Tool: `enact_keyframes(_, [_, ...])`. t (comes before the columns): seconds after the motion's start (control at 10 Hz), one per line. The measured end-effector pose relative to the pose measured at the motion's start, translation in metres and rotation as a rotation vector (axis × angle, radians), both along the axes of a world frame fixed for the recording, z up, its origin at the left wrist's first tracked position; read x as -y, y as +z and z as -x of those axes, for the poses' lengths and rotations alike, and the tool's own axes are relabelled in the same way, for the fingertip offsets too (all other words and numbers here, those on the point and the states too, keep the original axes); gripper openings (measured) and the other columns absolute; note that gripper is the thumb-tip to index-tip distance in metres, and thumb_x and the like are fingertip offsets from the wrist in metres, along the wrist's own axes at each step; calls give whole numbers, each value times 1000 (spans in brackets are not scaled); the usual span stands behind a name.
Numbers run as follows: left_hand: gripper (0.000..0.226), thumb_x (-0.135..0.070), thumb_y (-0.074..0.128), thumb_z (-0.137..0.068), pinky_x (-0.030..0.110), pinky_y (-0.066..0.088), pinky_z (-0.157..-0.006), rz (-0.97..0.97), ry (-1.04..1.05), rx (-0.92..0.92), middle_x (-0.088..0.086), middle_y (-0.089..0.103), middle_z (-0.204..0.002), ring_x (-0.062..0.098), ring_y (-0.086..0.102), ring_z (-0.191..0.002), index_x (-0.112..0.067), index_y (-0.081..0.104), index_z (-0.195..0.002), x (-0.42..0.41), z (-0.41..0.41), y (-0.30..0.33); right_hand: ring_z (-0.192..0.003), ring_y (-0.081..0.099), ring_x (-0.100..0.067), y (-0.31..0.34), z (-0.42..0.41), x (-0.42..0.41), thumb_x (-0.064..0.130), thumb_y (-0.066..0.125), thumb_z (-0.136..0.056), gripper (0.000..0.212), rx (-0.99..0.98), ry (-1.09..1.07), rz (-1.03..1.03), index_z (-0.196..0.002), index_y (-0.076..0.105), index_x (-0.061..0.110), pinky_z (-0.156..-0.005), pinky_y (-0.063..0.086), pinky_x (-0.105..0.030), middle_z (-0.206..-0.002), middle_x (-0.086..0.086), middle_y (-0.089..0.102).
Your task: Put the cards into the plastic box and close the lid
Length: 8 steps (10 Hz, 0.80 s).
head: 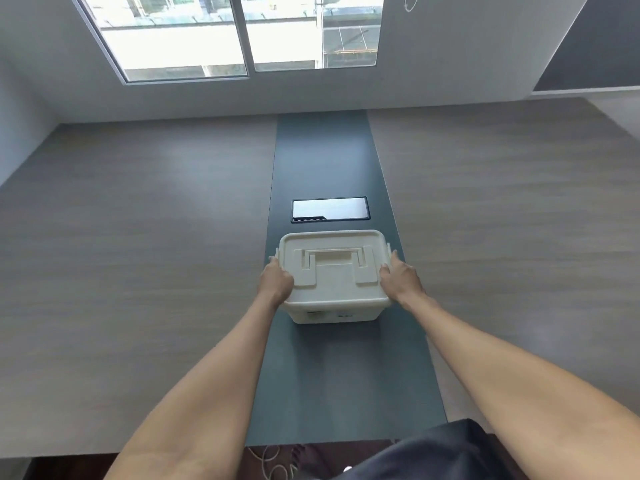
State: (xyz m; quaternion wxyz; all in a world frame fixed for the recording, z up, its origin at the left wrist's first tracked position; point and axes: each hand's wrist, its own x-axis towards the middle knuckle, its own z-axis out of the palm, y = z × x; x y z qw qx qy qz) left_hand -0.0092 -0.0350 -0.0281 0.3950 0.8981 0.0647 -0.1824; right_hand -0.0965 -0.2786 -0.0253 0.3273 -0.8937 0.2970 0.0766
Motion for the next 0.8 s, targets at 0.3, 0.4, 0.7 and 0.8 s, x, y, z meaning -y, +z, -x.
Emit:
enact_keyframes(0.3, [49, -10, 36, -103, 40, 37, -105, -29, -33, 40, 27, 46, -145, 42, 45, -132, 2, 25, -149, 10, -38, 1, -145, 35, -38, 8, -48, 18, 20, 27, -107, 58, -86, 83, -38, -160, 9, 5, -112, 32, -36, -159, -22, 35])
enact_keyframes(0.4, [43, -12, 38, -103, 40, 40, -98, -11, -24, 64, 28, 52, -138, 42, 50, -126, 1, 34, -143, 10, -47, -1, -145, 35, -38, 4, -56, 25, 27, 29, -108, 60, -103, 122, -38, -160, 8, 7, -112, 32, -37, -159, -21, 34])
enact_keyframes(0.7, [83, -73, 12, -91, 38, 33, -112, 130, 58, 259, 9, 47, -150, 28, 43, -139, -20, 41, -149, -6, 0, -7, -148, 35, -24, -9, -9, 28, 58, 21, -103, 67, 205, 30, -51, -158, 29, 20, -120, 28, -38, -162, 0, 35])
enact_keyframes(0.8, [79, -68, 13, -95, 42, 30, -115, 31, 71, 332, 7, 38, -157, 26, 38, -143, -18, 32, -153, -12, 27, -30, -151, 30, -22, -28, 22, 17, 49, 23, -106, 61, 294, 38, 61, -159, 24, 18, -122, 21, -37, -164, -2, 31])
